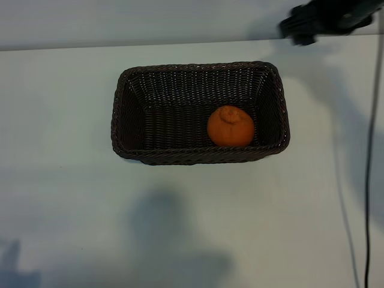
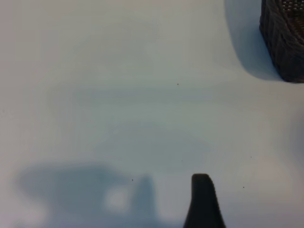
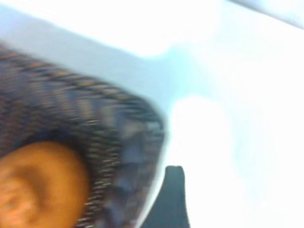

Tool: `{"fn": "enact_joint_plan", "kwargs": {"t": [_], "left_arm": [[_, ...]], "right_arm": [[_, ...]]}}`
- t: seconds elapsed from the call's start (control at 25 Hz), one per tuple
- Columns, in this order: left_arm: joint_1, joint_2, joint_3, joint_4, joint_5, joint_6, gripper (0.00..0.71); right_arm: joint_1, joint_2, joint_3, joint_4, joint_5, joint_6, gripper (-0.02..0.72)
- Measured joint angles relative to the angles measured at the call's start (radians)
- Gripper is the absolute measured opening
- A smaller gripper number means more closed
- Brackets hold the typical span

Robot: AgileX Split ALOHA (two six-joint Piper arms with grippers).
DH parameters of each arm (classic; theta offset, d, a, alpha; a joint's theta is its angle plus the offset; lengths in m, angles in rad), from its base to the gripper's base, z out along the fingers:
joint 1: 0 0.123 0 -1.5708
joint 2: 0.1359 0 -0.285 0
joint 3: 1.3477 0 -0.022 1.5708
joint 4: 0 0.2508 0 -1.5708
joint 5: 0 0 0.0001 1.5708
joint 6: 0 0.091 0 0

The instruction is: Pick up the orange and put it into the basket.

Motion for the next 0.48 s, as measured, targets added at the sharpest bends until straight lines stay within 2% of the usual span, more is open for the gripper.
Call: {"fn": "enact_joint_plan", "kwargs": {"t": [0.28, 0.48], "left_arm": [[0.0, 0.0, 0.0, 0.0, 0.0, 0.0, 0.507], [0.0, 0.0, 0.0, 0.0, 0.0, 0.0, 0.507]], "right_arm": [[-0.198, -0.003, 0.0, 0.002, 0.05, -0.023, 0.614], [-0.268, -0.024, 0.0, 0.025, 0.059, -0.024, 0.598]]}}
